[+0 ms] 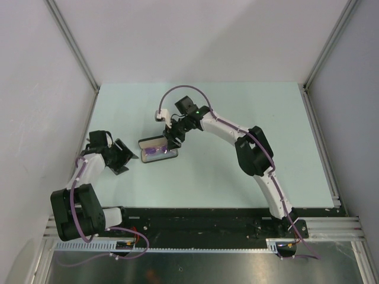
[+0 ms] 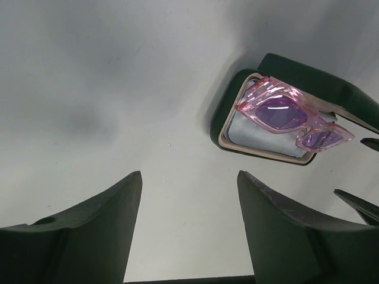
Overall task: Organize the sunglasses
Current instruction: Place the sunglasses in the sunglasses case, then adjust the sunglasses and the sunglasses case.
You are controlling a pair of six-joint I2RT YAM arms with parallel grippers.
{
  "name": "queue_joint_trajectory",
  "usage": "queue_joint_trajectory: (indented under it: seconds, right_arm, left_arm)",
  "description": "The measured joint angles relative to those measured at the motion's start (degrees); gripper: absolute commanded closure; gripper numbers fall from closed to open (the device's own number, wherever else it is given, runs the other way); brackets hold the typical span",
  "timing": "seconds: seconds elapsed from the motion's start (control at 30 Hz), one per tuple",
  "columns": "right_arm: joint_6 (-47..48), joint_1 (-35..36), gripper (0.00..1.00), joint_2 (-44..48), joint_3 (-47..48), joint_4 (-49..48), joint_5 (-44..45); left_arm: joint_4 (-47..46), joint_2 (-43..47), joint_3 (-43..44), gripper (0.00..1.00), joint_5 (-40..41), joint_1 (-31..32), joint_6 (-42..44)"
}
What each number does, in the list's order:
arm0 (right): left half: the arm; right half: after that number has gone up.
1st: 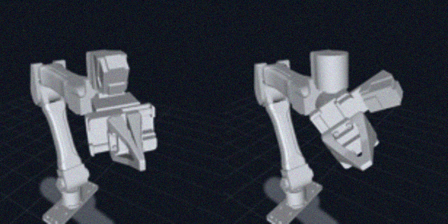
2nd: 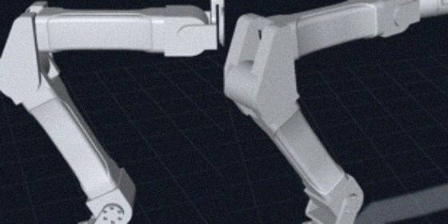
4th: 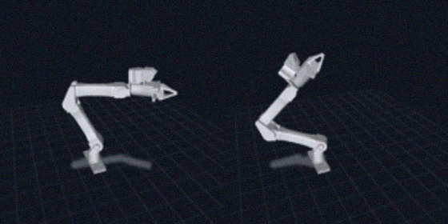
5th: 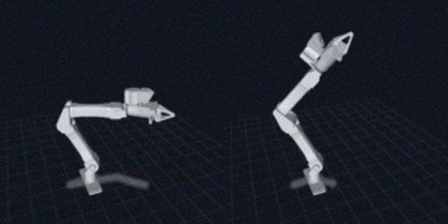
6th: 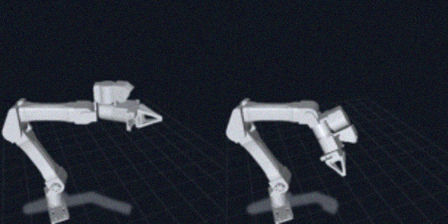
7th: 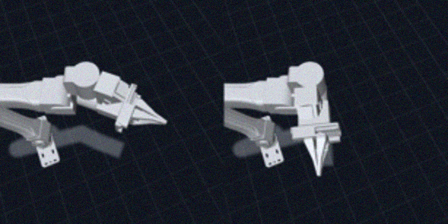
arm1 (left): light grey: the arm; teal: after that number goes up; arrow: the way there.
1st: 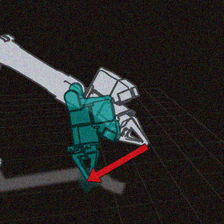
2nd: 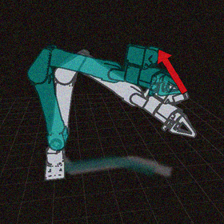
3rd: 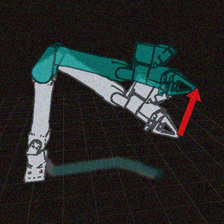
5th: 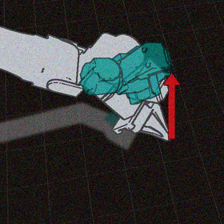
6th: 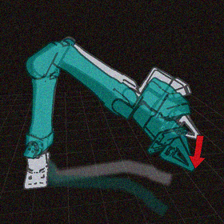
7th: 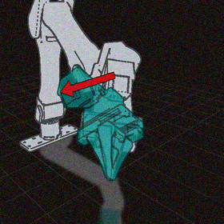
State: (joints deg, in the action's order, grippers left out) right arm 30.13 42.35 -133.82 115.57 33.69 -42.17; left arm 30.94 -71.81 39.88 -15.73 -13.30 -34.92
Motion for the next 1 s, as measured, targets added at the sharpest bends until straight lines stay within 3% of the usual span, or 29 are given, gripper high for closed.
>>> queue_joint_trajectory:
  seconds: [0.3, 0.33, 0.4, 0.43, 0.57, 0.77, 1.0]
  right_arm:
    - [-2.47, 0.66, 0.39, 3.56, -5.22, -3.74, 2.89]
    - [-3.21, 0.74, 0.40, 4.96, -7.23, -5.11, 3.50]
    - [-5.14, 0.96, 0.42, 7.54, -10.40, -7.23, 4.74]
    - [-6.60, 1.11, 0.43, 9.38, -12.52, -9.11, 5.95]
    - [-13.14, 1.75, 0.46, 15.63, -18.75, -15.61, 10.38]
    - [-26.62, 2.73, 0.58, 26.12, -31.12, -25.68, 18.08]
    - [-40.81, 2.01, 0.61, 26.01, -34.99, -30.82, 22.45]
  left_arm:
    - [-0.24, -0.83, 1.46, 0.32, -0.52, 0.00, 0.00]
    - [-0.37, -0.94, 1.84, 0.41, -0.59, 0.00, 0.00]
    - [-0.72, -1.05, 2.34, 0.46, -0.74, 0.00, 0.00]
    - [-0.96, -1.14, 2.56, 0.56, -0.90, 0.00, 0.02]
    - [-2.64, -1.73, 2.82, 0.67, -1.57, 0.22, -0.04]
    - [-9.44, -2.32, 1.79, 0.69, -3.50, 3.26, -0.81]
    - [-19.30, -2.32, -2.54, 0.65, -2.16, 8.57, -2.78]
